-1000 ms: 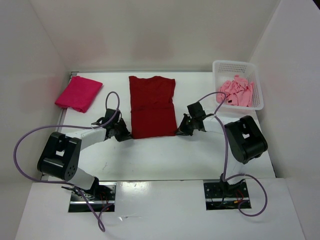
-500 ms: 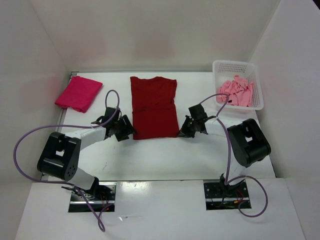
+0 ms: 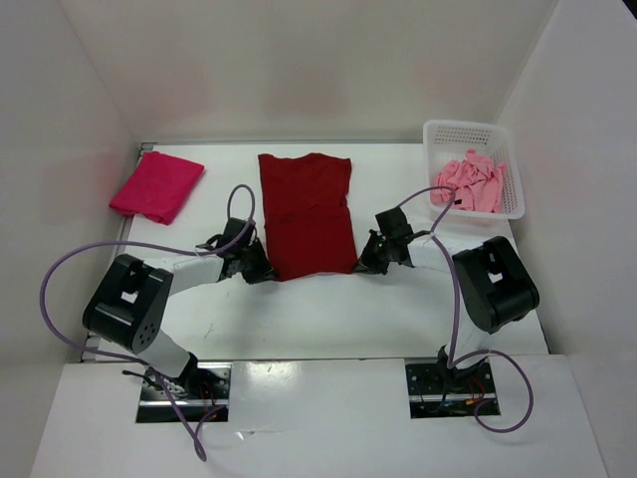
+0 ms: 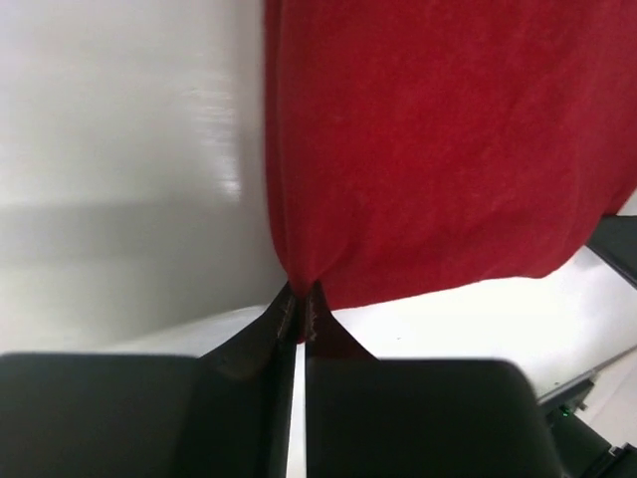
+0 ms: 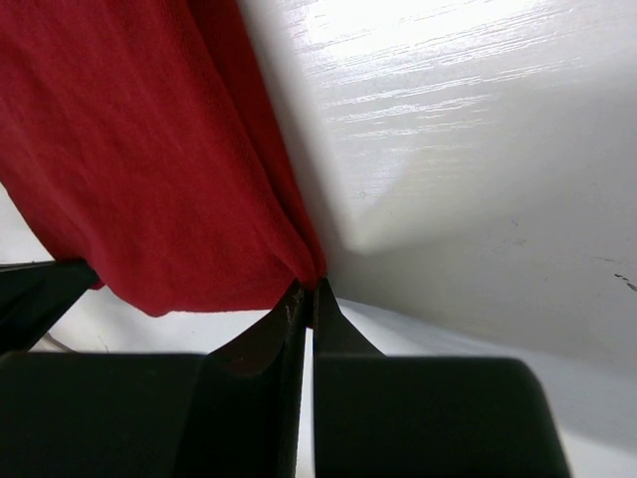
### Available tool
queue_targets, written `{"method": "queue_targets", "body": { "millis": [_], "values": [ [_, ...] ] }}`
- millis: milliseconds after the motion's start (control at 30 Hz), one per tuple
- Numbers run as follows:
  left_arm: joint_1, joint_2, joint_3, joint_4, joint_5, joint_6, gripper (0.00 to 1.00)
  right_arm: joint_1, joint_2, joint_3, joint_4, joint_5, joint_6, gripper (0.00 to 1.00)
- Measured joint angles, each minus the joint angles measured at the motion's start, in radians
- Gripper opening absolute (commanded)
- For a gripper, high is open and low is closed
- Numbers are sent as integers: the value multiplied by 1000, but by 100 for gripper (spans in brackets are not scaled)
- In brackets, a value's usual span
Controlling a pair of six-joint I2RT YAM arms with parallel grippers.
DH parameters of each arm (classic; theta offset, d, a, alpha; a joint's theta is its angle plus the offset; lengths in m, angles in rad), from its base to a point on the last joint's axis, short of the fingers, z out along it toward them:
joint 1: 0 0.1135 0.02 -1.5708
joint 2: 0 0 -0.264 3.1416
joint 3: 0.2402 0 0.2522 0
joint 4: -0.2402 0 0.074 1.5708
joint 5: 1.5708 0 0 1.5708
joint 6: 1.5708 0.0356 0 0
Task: Fold and stack the t-shirts
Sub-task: Grab one side of the 2/3 rectangular tshirt with both arms, then fold the long partially folded tshirt into a neat square
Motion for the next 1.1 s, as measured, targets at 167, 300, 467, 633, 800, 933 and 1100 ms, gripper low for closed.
{"method": "queue_targets", "body": {
  "millis": [167, 300, 467, 633, 800, 933, 1100],
  "values": [
    [0, -75, 0, -93, -26, 25, 1, 7, -32, -27, -10, 4, 15, 2],
    [3, -234, 0, -209, -18, 61, 1, 62, -135, -64, -80, 33, 43, 2],
    [37, -429, -3, -354, 65, 82, 0, 139, -400, -107, -191, 45, 99, 3],
    [43, -467, 37, -513, 116, 106, 0, 134, -597, -97, -304, 53, 121, 3],
    [76, -407, 186, -562, 119, 129, 0, 74, -451, 101, -381, 52, 70, 3],
    [158, -309, 300, -519, 99, 147, 0, 11, -262, 301, -363, 47, 8, 3],
    [187, -104, 450, -436, 47, 162, 0, -52, 0, 507, -322, 31, -53, 3]
  ]
}}
